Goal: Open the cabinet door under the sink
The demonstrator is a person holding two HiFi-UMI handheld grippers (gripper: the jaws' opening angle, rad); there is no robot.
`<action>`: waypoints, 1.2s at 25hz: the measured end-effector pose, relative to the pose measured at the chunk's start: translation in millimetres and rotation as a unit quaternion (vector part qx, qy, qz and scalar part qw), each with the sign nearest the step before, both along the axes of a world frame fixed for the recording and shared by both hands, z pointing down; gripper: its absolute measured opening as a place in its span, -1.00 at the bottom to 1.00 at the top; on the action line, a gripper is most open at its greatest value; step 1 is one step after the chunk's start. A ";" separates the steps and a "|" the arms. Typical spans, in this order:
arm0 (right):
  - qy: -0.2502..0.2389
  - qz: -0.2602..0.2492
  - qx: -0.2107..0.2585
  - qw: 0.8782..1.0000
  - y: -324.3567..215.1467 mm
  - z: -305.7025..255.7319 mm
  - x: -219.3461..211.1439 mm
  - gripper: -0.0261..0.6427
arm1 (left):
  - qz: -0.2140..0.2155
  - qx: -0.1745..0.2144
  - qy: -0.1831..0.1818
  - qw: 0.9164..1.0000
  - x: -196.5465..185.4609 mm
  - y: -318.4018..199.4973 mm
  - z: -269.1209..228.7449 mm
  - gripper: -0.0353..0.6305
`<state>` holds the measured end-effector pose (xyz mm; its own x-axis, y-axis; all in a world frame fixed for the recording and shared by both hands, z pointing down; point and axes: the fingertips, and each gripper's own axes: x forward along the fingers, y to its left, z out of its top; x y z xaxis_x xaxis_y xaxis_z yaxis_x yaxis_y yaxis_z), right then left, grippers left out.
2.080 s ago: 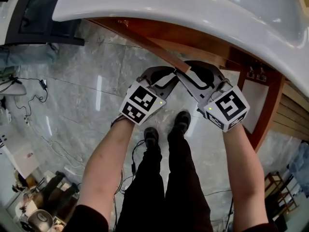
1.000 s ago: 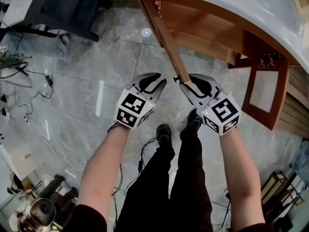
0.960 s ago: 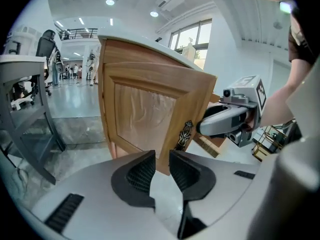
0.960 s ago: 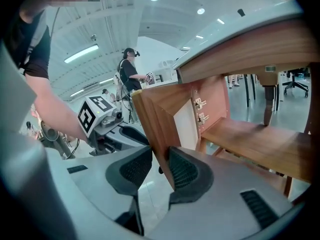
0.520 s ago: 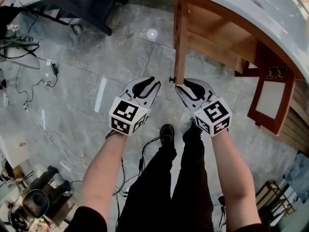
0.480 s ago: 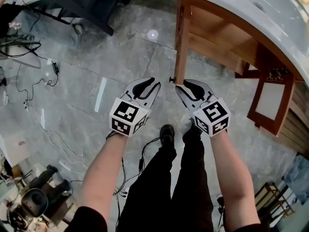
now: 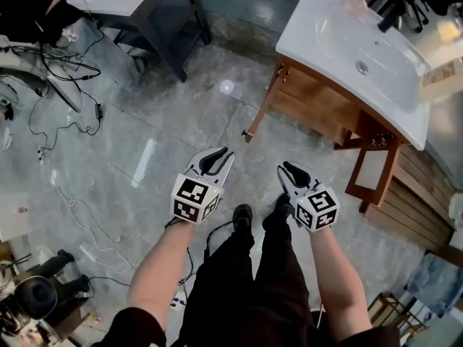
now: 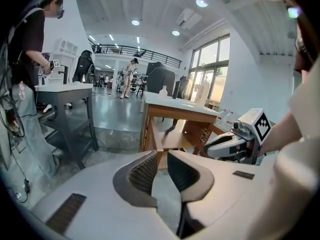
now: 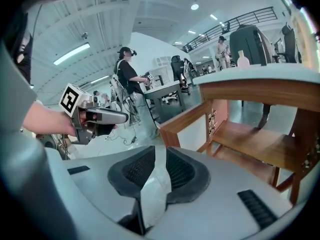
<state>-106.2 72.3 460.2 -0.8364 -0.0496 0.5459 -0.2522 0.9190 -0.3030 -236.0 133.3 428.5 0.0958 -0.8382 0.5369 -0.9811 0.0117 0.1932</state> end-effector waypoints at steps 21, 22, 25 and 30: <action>-0.112 0.091 0.095 0.985 47.2 -299.3 134.8 -0.88 | 0.012 0.076 -0.016 0.997 91.5 57.9 -273.9 -0.76; -0.120 0.090 0.097 0.984 47.3 -306.8 141.5 -0.88 | 0.012 0.079 -0.021 0.997 96.9 56.9 -281.6 -0.76; -0.148 0.088 0.106 0.979 43.9 -328.0 162.2 -0.88 | 0.015 0.088 -0.032 0.995 115.2 50.1 -299.4 -0.76; -0.186 0.115 0.120 0.968 34.0 -363.3 214.5 -0.89 | 0.001 0.109 -0.025 0.994 154.0 37.4 -322.9 -0.77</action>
